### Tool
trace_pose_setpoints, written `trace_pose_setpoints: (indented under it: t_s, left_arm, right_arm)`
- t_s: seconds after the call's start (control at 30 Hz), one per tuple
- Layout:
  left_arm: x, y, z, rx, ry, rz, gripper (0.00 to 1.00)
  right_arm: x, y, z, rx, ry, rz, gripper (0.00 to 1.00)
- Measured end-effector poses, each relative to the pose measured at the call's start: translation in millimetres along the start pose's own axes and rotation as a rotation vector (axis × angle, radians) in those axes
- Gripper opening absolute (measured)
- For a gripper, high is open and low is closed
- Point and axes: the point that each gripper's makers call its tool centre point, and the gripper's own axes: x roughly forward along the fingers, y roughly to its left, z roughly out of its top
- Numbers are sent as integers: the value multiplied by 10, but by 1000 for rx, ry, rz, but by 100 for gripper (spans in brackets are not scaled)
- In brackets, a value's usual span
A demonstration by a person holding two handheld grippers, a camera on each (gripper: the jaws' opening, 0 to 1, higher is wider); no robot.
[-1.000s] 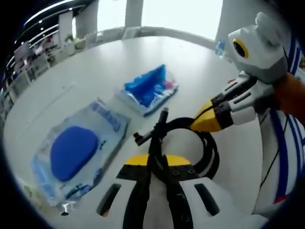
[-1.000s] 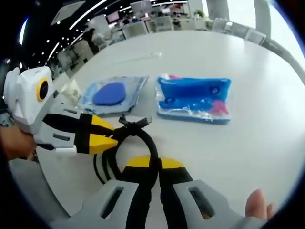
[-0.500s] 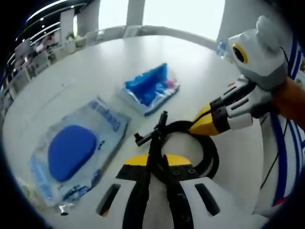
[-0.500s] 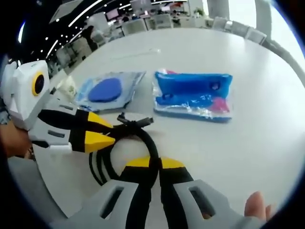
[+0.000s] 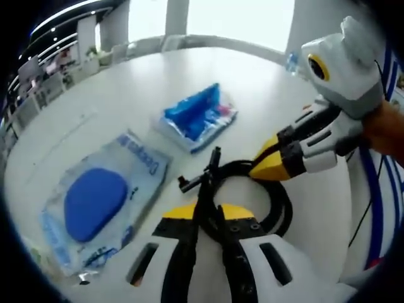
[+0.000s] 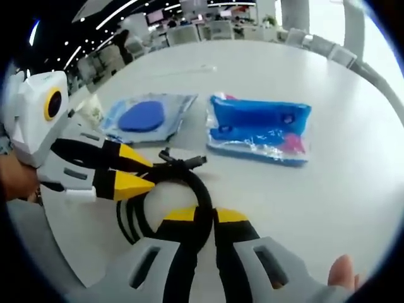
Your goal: Arrange the tabletop items into an orderly group along one side of the table until the central work area is clear of visible clutter.
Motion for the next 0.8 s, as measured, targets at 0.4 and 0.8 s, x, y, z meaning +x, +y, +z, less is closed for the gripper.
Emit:
trace_pose_setpoints:
  t_s: [0.4,0.8]
  left_arm:
    - [-42,13,10,8,-13,4,21]
    - [-178,49,87,4,-48,23,35]
  right_arm:
    - [-11,14,29,1,-19,-3,15]
    - [-77,35,105,-16,-64,-10,26]
